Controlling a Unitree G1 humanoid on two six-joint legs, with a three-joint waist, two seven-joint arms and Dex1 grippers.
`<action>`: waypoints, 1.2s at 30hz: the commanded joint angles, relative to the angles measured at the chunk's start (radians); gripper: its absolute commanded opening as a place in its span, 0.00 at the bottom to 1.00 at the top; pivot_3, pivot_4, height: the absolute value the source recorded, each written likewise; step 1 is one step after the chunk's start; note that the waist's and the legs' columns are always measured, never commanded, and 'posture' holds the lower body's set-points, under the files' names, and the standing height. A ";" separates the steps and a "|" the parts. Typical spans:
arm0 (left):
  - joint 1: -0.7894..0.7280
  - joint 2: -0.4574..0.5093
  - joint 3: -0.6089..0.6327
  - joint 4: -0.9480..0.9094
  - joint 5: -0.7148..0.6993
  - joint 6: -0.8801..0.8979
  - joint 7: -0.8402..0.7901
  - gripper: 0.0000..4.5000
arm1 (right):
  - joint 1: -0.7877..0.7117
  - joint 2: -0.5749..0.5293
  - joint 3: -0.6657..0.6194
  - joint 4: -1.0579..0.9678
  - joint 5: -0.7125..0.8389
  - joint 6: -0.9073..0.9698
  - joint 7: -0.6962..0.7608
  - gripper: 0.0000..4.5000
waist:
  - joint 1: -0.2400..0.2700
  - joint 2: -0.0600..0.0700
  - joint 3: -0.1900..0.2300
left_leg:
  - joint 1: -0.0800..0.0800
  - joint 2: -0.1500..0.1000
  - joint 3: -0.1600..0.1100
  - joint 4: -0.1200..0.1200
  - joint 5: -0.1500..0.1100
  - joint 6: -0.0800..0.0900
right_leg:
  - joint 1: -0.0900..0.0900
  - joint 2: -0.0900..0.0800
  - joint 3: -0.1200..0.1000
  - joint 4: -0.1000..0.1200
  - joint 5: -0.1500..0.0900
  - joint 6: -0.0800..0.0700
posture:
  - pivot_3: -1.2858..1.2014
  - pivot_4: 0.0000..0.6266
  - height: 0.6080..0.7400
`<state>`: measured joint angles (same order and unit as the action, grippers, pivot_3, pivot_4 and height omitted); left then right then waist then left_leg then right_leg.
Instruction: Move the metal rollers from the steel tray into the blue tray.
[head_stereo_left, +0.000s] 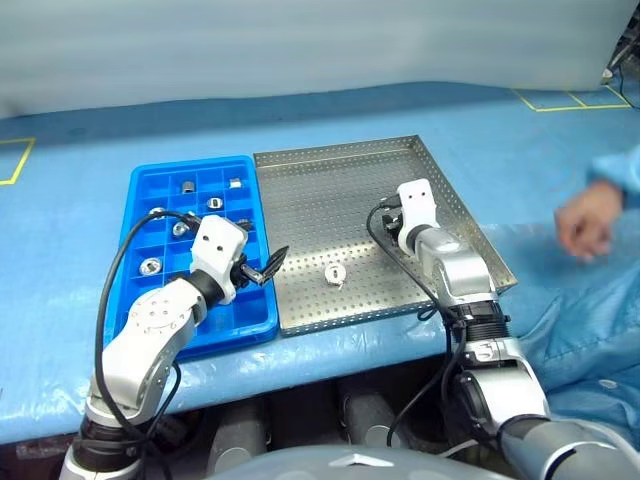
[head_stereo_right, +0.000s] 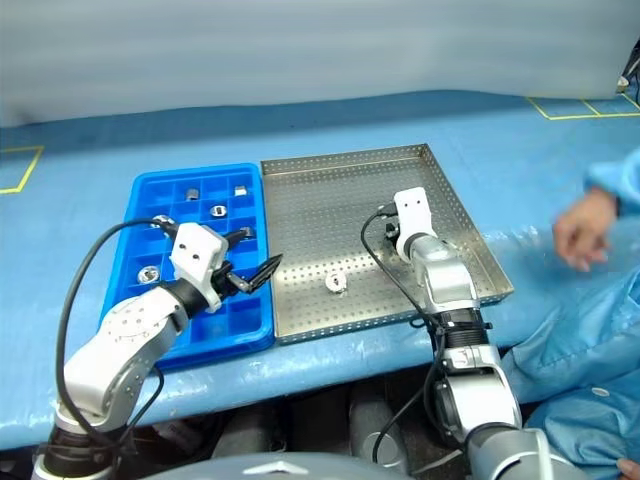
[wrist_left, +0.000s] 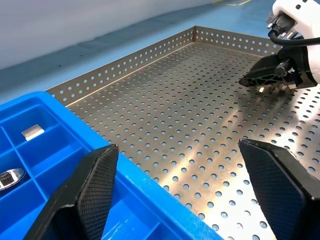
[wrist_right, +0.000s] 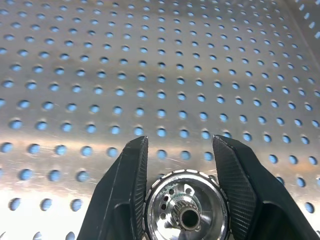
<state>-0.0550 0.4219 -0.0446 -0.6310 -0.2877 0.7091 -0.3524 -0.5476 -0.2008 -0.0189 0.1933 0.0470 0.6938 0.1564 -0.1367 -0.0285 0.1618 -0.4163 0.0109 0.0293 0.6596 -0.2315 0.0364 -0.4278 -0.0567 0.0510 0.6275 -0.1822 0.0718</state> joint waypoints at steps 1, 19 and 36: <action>-0.007 0.026 0.037 -0.025 -0.002 -0.004 -0.011 0.93 | 0.011 0.020 -0.025 -0.216 0.081 0.034 0.047 0.37 | 0.000 0.000 0.000 | 0.000 0.000 0.000 0.000 0.000 0.000 | 0.000 0.000 0.000 0.000 0.000 0.000 | 0.45 0.24 1.00; 0.138 0.275 0.368 -0.062 0.138 0.144 0.030 0.93 | 0.086 0.209 0.401 -0.559 0.314 0.219 0.251 0.37 | 0.003 0.001 0.001 | 0.000 0.005 -0.001 -0.002 0.000 -0.001 | -0.002 -0.001 -0.003 0.000 -0.001 -0.002 | 0.48 0.24 1.00; 0.238 0.289 0.492 -0.132 0.168 0.214 0.010 0.93 | 0.038 0.328 0.599 -0.329 0.218 0.129 0.279 0.37 | 0.071 -0.003 -0.001 | 0.000 0.005 -0.005 -0.006 -0.002 -0.006 | -0.008 -0.004 -0.009 0.000 -0.004 -0.007 | 0.52 0.24 1.00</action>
<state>0.1861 0.7092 0.4224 -0.7141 -0.1279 0.9272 -0.3406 -0.5008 0.1172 0.5798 -0.1073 0.2665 0.8482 0.4262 -0.0653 -0.0314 0.1604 -0.4167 0.0155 0.0239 0.6535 -0.2329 0.0298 -0.4359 -0.0602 0.0417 0.6275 -0.1862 0.0645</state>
